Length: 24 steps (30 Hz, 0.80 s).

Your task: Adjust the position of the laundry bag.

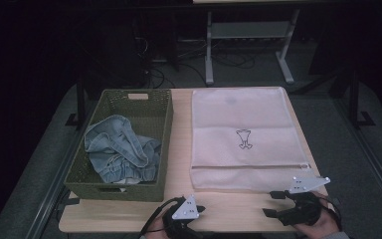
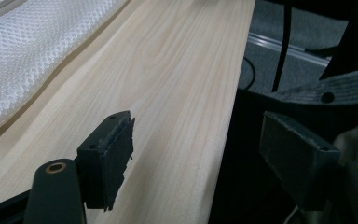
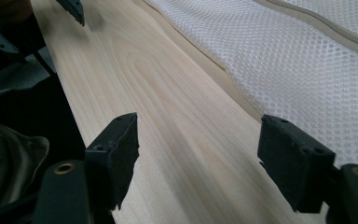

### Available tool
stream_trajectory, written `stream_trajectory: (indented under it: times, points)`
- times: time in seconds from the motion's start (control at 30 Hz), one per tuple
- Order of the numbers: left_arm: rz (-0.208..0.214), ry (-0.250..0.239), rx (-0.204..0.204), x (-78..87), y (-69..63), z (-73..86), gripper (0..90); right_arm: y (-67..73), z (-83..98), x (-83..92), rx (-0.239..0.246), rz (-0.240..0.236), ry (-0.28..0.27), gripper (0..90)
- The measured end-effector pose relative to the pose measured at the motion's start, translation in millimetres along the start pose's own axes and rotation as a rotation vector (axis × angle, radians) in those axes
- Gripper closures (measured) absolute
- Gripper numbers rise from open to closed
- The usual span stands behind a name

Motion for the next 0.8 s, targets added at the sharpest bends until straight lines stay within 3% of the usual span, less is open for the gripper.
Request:
stream_trajectory:
  times: [0.43,0.57,0.8]
  points:
    - [-0.019,-0.010,-0.023,6.2,0.2,0.1,25.3,6.0,-2.0,2.2,0.036,0.015,-0.006,28.2]
    - [0.013,-0.043,0.027,9.4,0.9,-1.2,25.3,2.4,-6.1,0.3,0.035,-0.009,0.006,29.3]
    - [0.004,-0.046,0.036,7.7,4.6,-0.8,24.8,-11.4,-26.5,4.4,0.043,-0.004,-0.026,27.9]
Point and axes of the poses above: each handheld gripper's, and its own axes: x roughly backward along the jaws, z roughly out of its underside, y roughly to its left, the point moved 2 cm from there along -x, roughly forward along the jaws, and after that the axes turned 15 degrees about -z, right-handed, at the moved point
